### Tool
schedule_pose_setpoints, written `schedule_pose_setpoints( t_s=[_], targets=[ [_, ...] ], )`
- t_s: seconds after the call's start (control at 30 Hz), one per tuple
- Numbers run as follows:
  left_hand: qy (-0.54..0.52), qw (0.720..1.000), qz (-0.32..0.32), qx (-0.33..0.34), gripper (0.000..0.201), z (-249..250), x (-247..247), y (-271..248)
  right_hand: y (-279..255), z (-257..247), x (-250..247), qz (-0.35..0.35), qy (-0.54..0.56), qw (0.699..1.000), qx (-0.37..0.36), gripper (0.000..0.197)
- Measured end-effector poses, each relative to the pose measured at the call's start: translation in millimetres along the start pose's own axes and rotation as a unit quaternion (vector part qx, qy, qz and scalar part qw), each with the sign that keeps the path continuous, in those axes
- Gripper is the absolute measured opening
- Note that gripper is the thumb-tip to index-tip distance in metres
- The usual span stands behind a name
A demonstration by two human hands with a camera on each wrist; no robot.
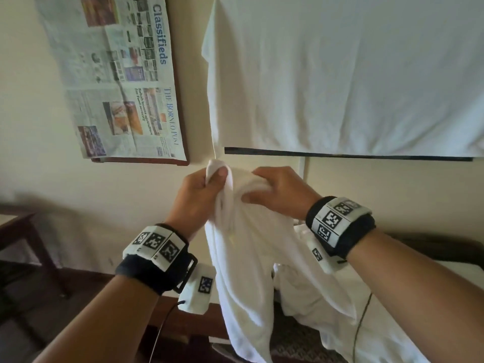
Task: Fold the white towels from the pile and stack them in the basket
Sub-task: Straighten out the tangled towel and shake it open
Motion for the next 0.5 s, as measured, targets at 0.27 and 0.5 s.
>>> schedule_pose_setpoints(
  t_s=[0.27, 0.5],
  targets=[
    [-0.02, 0.998, -0.056, -0.006, 0.057, 31, -65, -42, -43, 14, 70, 0.007, -0.042, 0.984, 0.172, 0.025],
    [-0.101, 0.991, -0.061, -0.06, 0.051, 40, -140, -78, -85, -16, 73, 0.107, -0.024, 0.954, 0.278, 0.029]
  ],
)
Point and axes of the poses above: each hand's wrist, its own y-axis towards the middle knuckle, its own x-axis out of the palm, z = x × y, the point moved 9 cm from there along y, towards the middle knuckle, and after that the axes turned 12 degrees about -y, right-handed, at the moved point
